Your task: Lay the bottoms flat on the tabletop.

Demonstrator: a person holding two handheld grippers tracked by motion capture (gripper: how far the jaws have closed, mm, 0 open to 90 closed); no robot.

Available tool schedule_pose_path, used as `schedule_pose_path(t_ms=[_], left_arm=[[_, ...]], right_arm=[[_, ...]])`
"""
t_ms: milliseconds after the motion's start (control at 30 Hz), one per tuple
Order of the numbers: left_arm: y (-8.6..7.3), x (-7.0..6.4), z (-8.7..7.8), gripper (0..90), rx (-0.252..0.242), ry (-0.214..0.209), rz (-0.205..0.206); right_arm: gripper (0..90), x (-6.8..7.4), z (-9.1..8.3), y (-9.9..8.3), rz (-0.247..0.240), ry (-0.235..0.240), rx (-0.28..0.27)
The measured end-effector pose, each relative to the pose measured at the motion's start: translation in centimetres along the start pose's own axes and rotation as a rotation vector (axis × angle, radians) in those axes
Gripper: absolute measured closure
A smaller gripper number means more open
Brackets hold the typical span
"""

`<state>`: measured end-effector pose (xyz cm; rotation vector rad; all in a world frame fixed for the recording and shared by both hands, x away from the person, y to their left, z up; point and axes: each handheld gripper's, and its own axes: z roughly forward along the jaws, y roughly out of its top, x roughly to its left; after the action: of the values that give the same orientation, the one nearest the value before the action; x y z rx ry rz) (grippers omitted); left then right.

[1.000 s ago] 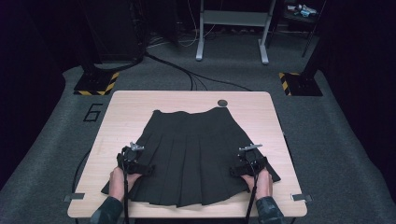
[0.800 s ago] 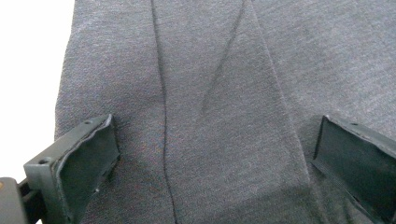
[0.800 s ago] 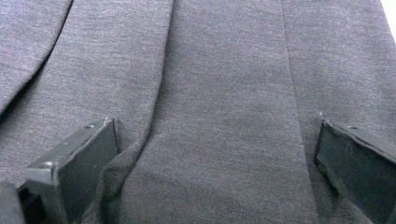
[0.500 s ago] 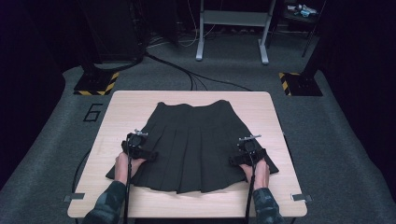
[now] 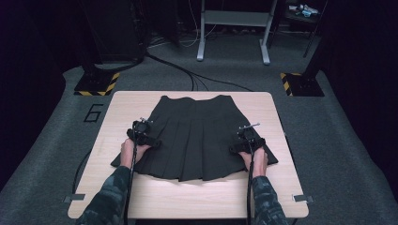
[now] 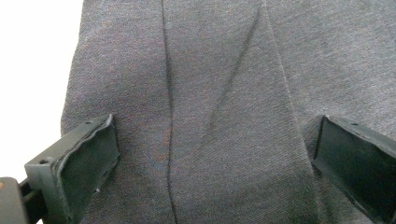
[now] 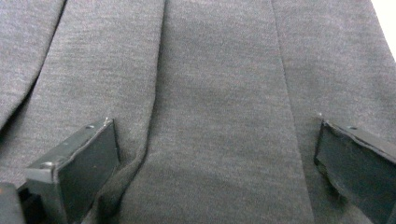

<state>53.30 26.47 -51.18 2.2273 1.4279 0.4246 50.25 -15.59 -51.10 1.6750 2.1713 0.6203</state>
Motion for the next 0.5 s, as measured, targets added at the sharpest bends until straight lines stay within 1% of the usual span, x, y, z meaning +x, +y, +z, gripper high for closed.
schedule_pose_path(t_ms=[33, 67, 100, 133, 200, 400, 467, 500], left_arm=[[0.16, 0.04, 0.12, 0.0, -0.001, -0.002, -0.005], [0.30, 0.14, 0.14, 0.0, 0.006, 0.002, 0.002], [0.43, 0.12, 0.25, 0.0, 0.004, 0.005, -0.006], [0.58, 0.22, 0.24, 0.0, 0.017, 0.002, 0.001], [0.66, 0.24, 0.38, 0.0, 0.003, 0.004, -0.002], [0.63, 0.25, 0.33, 0.0, 0.006, 0.007, -0.004], [0.57, 0.27, 0.26, 0.0, -0.002, -0.004, -0.002], [0.57, 0.27, 0.26, 0.0, -0.002, -0.004, -0.002]], right_arm=[[0.0, -0.10, 0.22, 0.43, -0.007, 0.002, 0.005], [0.0, -0.02, 0.24, 0.56, 0.008, 0.001, 0.013], [0.0, -0.02, 0.24, 0.56, 0.008, 0.001, 0.013], [0.0, -0.03, 0.39, 0.74, 0.000, 0.002, 0.007], [0.0, -0.10, 0.44, 0.75, -0.006, 0.003, 0.001], [0.0, -0.13, 0.44, 0.74, -0.008, 0.005, -0.001], [0.0, -0.15, 0.39, 0.71, -0.003, 0.008, -0.004], [0.0, -0.21, 0.36, 0.70, -0.009, 0.011, -0.013]])
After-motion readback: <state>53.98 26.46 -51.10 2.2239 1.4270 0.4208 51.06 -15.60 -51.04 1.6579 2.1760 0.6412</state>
